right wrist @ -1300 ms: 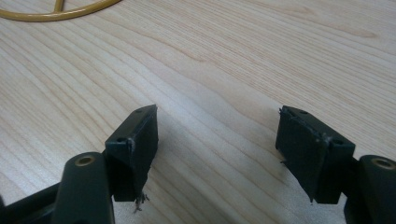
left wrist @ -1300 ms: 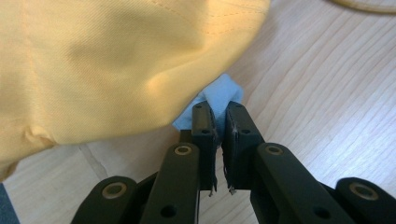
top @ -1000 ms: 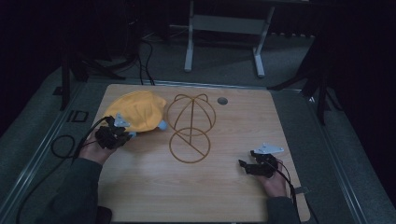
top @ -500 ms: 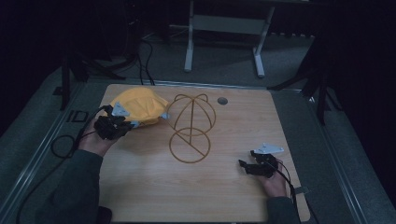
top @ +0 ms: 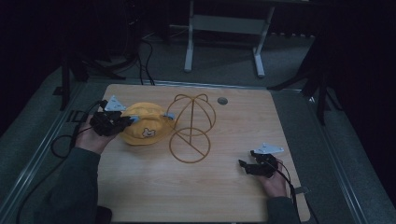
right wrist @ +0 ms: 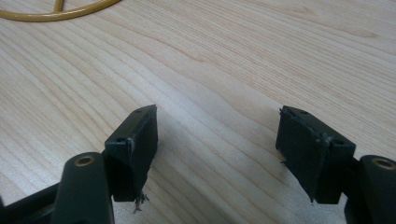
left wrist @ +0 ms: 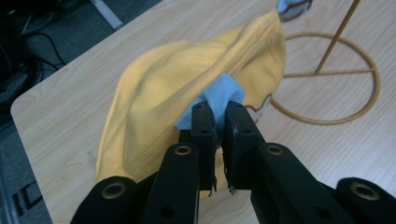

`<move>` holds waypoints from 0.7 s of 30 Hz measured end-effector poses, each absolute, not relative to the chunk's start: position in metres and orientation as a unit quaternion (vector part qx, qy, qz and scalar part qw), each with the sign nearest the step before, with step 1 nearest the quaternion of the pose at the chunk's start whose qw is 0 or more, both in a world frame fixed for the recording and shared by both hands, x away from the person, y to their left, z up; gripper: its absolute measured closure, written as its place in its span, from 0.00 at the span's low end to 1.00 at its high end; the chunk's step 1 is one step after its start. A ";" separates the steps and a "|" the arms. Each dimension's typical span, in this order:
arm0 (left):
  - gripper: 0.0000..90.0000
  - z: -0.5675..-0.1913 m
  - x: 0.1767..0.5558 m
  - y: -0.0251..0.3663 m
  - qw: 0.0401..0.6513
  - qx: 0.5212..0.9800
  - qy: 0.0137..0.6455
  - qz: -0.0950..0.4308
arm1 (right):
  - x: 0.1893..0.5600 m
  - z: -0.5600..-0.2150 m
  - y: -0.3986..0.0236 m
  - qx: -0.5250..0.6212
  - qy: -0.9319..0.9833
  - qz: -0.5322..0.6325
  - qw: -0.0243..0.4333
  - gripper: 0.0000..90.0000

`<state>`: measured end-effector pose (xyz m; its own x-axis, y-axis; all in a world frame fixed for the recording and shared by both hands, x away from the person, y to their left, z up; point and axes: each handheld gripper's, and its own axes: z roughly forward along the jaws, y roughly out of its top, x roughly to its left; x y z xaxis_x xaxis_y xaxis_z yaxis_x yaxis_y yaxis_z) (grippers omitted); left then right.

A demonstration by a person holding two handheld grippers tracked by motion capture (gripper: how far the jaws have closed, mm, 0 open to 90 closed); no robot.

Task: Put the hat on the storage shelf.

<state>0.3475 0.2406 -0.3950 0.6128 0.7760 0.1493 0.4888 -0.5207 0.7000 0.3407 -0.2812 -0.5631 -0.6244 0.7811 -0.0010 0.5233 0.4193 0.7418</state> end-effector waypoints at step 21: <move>0.71 -0.406 0.332 0.266 0.280 0.851 0.386 0.219 | 0.341 -0.563 -0.281 0.396 0.824 0.365 0.177 0.33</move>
<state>0.3319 0.2657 -0.4063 0.6059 0.7802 0.1554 0.5353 -0.5443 0.6459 0.3408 -0.2812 -0.5631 -0.6248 0.7808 -0.0022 0.5228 0.4203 0.7416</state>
